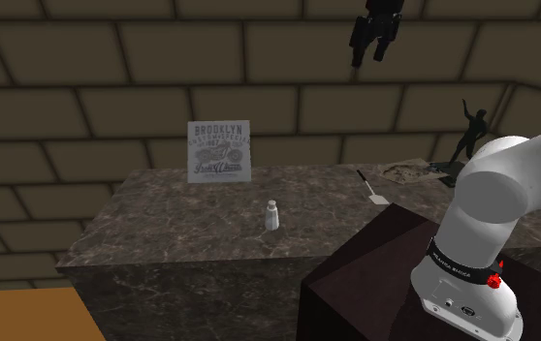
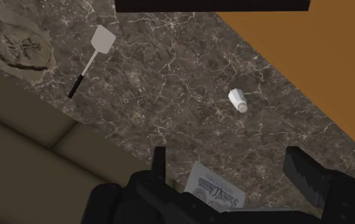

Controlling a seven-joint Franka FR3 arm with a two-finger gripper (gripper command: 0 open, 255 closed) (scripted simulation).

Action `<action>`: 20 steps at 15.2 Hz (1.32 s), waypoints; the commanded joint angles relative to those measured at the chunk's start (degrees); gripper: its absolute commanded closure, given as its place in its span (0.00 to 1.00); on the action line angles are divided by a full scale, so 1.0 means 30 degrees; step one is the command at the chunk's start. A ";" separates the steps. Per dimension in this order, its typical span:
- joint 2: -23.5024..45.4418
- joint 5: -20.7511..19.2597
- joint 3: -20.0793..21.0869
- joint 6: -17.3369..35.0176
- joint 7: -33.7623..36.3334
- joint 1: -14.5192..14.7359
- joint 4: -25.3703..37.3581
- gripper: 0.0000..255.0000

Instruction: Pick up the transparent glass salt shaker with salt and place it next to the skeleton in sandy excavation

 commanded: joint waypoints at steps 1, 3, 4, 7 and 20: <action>0.0000 0.0000 0.0000 0.0000 0.0000 0.0000 0.0000 0.00; -0.0089 0.0056 0.0037 0.1364 -0.0016 0.0164 -0.1335 0.00; -0.0091 0.0083 0.0056 0.2055 -0.0025 0.0247 -0.1970 0.00; 0.0080 0.0151 0.0113 0.4180 -0.0053 0.0503 -0.3747 0.00; 0.4567 0.0255 0.0479 1.4605 -0.0123 0.1610 -0.8909 0.00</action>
